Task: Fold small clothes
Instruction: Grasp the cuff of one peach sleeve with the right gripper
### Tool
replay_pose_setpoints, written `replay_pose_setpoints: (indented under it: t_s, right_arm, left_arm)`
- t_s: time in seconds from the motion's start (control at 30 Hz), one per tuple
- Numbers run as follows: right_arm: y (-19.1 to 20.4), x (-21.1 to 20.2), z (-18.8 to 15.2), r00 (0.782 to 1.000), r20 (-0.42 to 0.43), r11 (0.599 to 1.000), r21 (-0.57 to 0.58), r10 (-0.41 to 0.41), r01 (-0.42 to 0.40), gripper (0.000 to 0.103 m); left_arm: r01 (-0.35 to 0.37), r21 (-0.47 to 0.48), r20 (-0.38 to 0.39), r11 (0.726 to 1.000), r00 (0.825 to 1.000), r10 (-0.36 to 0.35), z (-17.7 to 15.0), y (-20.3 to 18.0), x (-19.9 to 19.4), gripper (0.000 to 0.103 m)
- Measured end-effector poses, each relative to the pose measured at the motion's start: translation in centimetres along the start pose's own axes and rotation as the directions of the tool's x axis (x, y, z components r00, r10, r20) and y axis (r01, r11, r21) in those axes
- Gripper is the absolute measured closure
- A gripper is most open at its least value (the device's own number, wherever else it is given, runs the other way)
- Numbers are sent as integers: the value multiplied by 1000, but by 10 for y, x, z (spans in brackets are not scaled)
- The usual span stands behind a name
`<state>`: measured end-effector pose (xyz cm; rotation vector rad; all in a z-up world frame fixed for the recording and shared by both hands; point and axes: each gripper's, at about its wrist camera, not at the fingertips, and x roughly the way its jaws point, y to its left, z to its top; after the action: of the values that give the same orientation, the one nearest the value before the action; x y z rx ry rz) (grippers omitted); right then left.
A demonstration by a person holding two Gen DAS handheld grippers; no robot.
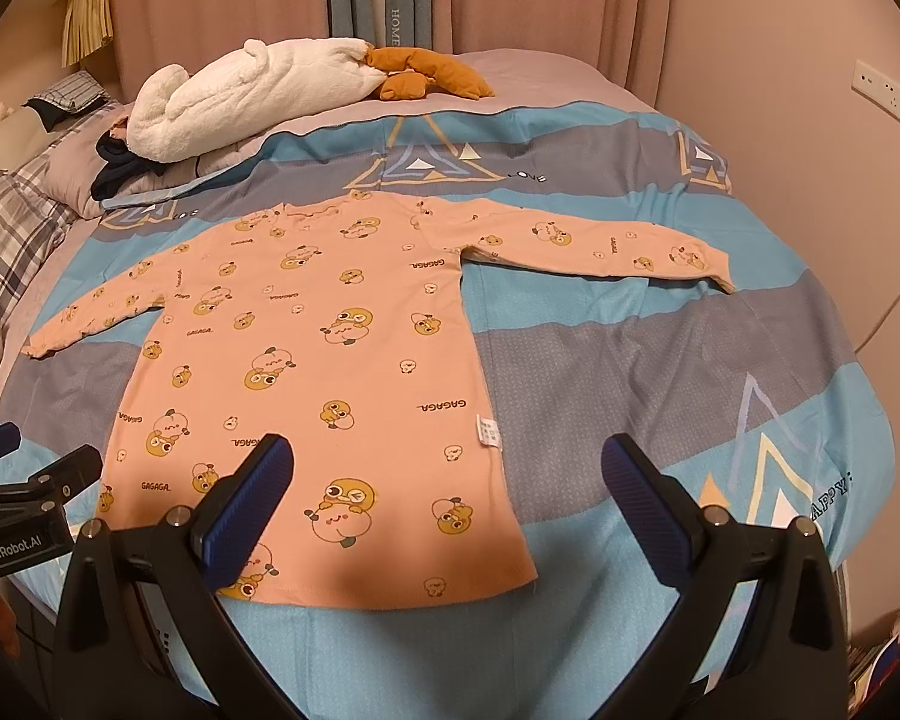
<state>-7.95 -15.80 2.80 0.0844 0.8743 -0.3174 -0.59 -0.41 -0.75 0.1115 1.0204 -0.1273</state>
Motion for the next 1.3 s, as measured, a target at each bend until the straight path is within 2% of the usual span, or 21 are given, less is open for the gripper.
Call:
replay_pose_setpoints:
  t_s: [0.13,0.2,0.27,0.33,0.37,0.43,0.47,0.6,0.67,0.73,0.8,0.83,0.87,0.93,1.0,1.03,1.07,1.13,1.2,1.27,1.3]
  right_arm:
    - [-6,0,0,999,6,999,24,45,-45,0]
    - [-23,9,0,988,-4,983,102,157,-156,0]
    - [-50,26,-3,959,-12,935,226,283,-273,0]
    - [-69,38,-6,938,4,891,312,347,-331,0]
    - [-89,50,-10,925,25,850,387,379,-359,0]
    - [-114,64,-12,917,50,805,463,395,-372,0]
    - [-130,72,-12,922,62,784,506,382,-359,0]
    - [-178,94,-7,952,115,755,586,283,-295,0]
    - [-202,108,1,959,139,737,615,247,-280,3]
    - [-230,133,15,959,168,698,659,227,-281,7]
    - [-251,152,25,958,178,653,701,226,-285,19]
    - [-262,168,32,955,184,616,732,231,-290,23]
    - [-267,174,34,954,188,601,743,234,-293,27]
    - [-279,200,47,953,192,555,778,236,-295,33]
    - [-286,221,53,962,165,534,805,216,-258,42]
    - [-290,227,54,965,161,523,815,209,-249,45]
    - [-300,234,55,965,178,498,829,193,-253,54]
    - [-311,240,58,959,215,457,845,186,-278,64]
    - [-319,242,59,958,223,433,857,182,-281,82]
    - [-327,246,60,960,222,426,862,170,-274,95]
    - [-329,245,62,963,216,427,864,162,-266,96]
  left_arm:
    - [47,-27,5,999,999,-47,2,4,8,0]
    - [111,-44,-27,993,993,-113,3,5,18,0]
    - [189,-62,-51,980,980,-192,4,6,26,0]
    - [255,-86,-50,963,964,-259,7,6,33,0]
    - [280,-107,-49,954,957,-286,9,6,37,0]
    - [313,-157,-38,937,946,-322,13,10,44,0]
    - [320,-188,-23,928,944,-330,16,13,48,0]
    - [353,-307,19,884,931,-366,25,27,65,0]
    - [349,-320,30,881,933,-359,33,30,72,0]
    - [331,-304,37,893,941,-336,41,31,77,0]
    - [323,-306,57,896,945,-321,47,33,81,0]
    - [327,-315,72,891,944,-322,50,37,83,0]
    - [329,-334,90,883,944,-317,53,40,86,0]
    - [342,-389,127,855,940,-318,57,51,92,0]
    - [354,-430,150,830,935,-321,60,59,98,0]
    - [343,-442,146,829,939,-311,62,62,102,0]
    - [328,-442,133,835,945,-300,65,64,105,0]
    - [284,-429,88,858,958,-273,70,67,113,0]
    - [249,-427,44,869,966,-255,73,70,120,0]
    - [251,-454,42,855,965,-260,72,79,125,0]
    - [252,-459,44,852,964,-261,72,82,126,0]
